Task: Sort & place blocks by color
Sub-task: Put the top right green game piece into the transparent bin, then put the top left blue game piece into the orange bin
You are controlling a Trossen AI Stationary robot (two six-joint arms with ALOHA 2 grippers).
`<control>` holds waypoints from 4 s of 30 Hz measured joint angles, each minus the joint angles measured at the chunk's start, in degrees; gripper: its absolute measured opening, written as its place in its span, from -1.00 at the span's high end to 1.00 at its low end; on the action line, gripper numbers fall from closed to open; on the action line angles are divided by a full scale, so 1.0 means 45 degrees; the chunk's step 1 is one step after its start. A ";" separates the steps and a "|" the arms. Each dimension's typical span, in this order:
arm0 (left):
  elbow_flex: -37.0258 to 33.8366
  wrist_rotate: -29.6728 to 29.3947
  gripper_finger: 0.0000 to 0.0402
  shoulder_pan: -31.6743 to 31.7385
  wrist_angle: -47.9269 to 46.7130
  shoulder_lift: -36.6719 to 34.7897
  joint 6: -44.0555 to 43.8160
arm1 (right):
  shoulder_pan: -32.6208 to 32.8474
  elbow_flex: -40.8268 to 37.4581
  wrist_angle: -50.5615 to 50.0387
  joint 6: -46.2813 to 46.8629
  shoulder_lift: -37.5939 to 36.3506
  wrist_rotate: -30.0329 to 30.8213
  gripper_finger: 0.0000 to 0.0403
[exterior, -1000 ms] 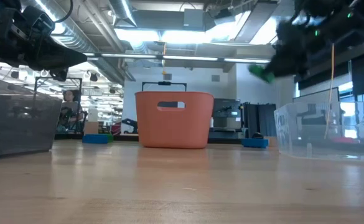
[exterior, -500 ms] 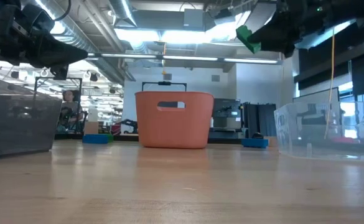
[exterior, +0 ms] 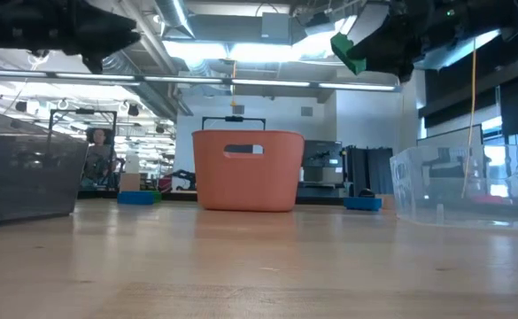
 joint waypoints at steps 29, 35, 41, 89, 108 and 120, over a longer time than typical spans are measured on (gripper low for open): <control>0.0428 0.0659 -0.03 -0.0476 0.4439 0.4317 -0.0344 | 0.1271 0.0434 -0.2913 0.1759 0.0018 -0.1313 0.30; 0.0428 0.0659 -0.03 -0.0476 0.4463 0.4312 -0.0354 | 0.3101 0.2726 -0.9750 0.5235 0.0909 -0.0244 0.30; 0.0428 0.0659 -0.03 -0.0476 0.4492 0.4307 -0.0385 | 0.4322 0.3872 -1.3317 0.8018 0.3125 -0.0920 0.30; 0.0428 0.0650 -0.03 -0.0481 0.3769 0.4305 -0.0702 | 0.5049 0.0636 -0.7597 0.6599 0.0665 0.2903 -0.78; 0.0428 0.0698 -0.03 -0.0476 0.3632 0.4302 -0.0246 | 0.2773 -0.4114 0.7887 -0.0324 -0.0316 0.2340 -0.79; 0.0428 0.0708 -0.03 -0.0476 0.3586 0.4302 -0.0260 | 0.2773 -0.4114 0.7898 -0.0900 -0.0306 0.2310 -0.79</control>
